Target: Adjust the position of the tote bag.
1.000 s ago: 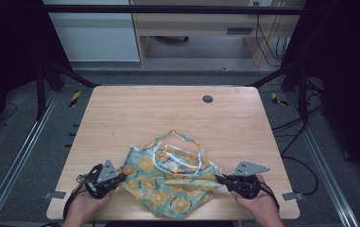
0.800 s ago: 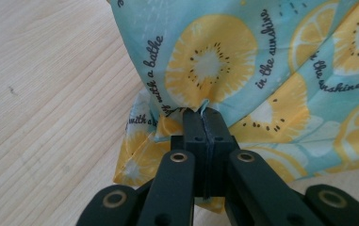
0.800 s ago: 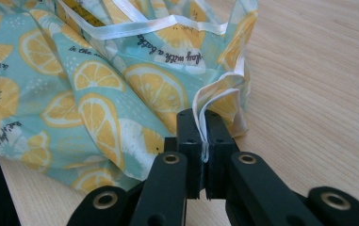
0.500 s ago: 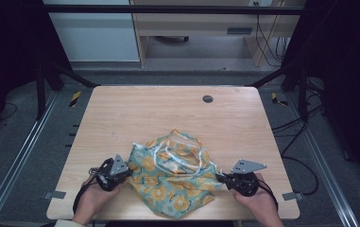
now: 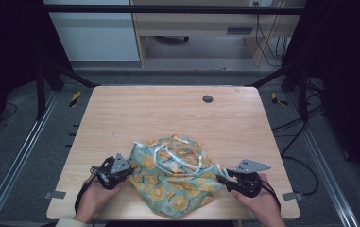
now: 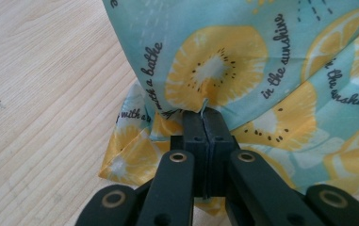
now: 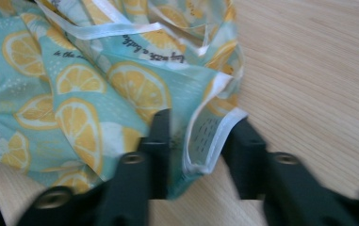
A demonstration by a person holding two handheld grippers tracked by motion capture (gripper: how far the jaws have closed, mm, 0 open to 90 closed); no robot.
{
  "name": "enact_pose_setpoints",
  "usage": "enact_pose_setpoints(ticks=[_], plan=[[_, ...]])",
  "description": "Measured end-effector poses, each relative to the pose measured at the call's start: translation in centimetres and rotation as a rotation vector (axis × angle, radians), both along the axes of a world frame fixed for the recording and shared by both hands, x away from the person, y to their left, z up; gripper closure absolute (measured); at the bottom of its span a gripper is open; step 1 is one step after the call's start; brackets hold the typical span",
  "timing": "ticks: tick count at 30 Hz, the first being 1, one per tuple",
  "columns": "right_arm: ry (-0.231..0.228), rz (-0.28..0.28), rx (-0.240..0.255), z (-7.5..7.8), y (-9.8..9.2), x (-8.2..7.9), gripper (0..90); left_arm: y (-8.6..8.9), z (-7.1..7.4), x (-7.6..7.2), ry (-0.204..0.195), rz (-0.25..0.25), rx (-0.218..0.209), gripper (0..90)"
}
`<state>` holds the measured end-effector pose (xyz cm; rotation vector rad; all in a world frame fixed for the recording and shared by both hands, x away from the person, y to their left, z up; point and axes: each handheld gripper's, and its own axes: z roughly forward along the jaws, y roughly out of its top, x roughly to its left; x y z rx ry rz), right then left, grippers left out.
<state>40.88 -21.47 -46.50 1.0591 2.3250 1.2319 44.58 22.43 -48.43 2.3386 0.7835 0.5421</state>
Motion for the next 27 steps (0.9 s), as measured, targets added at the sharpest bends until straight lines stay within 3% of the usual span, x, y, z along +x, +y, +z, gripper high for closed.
enact_pose_setpoints(ticks=[1, 2, 3, 7, 11, 13, 14, 17, 18, 19, 21, 22, 24, 26, 27], plan=[[-0.019, -0.029, 0.007, 0.5, -0.5, -0.5, 42.7, 0.0, 0.0, 0.0, -0.002, -0.004, 0.003, 90.0], [-0.019, -0.029, 0.007, 0.5, -0.5, -0.5, 42.7, 0.0, 0.0, 0.0, -0.002, -0.004, 0.003, 90.0], [-0.023, -0.058, 0.027, 1.1, -1.2, -0.9, 32.5, 0.0, 0.1, -0.1, 0.000, -0.007, 0.003, 90.0], [-0.045, -0.081, 0.031, 2.1, -1.8, -0.9, 29.3, 0.1, 0.2, -0.2, -0.004, -0.005, -0.003, 90.0], [-0.060, -0.082, 0.041, 4.0, -1.7, 0.4, 32.3, 0.1, 0.3, -0.3, -0.008, -0.001, -0.003, 90.0], [-0.060, -0.069, 0.031, 4.9, -0.7, 1.7, 36.7, 0.1, 0.3, -0.6, -0.010, 0.000, -0.001, 90.0], [-0.060, -0.069, 0.031, 4.9, -0.7, 1.7, 36.7, 0.1, 0.3, -0.6, -0.010, 0.000, -0.001, 90.0], [-0.044, -0.034, 0.007, 5.1, 0.8, 3.7, 41.4, 0.2, 0.5, -0.7, -0.015, 0.000, -0.007, 90.0], [-0.040, -0.021, -0.014, 5.1, 2.0, 5.2, 43.6, 0.2, 0.5, -0.8, -0.013, 0.001, -0.013, 90.0], [-0.040, -0.021, -0.014, 5.1, 2.0, 5.2, 43.6, 0.2, 0.5, -0.8, -0.013, 0.001, -0.013, 90.0], [-0.005, -0.003, -0.022, 4.6, 3.5, 7.7, 44.1, 0.2, 0.5, -0.7, -0.010, -0.003, -0.012, 90.0], [-0.005, -0.003, -0.022, 4.6, 3.5, 7.7, 44.1, 0.2, 0.5, -0.7, -0.010, -0.006, -0.013, 90.0], [0.041, 0.008, -0.039, 3.6, 4.9, 9.8, 44.0, 0.2, 0.5, -0.8, -0.009, -0.008, -0.012, 90.0], [0.057, 0.012, -0.039, 3.3, 5.3, 10.2, 43.7, 0.2, 0.5, -0.9, -0.010, -0.007, -0.012, 90.0], [0.086, 0.014, -0.052, 2.6, 6.2, 11.0, 42.4, 0.3, 0.6, -1.0, -0.009, -0.008, -0.010, 90.0]])
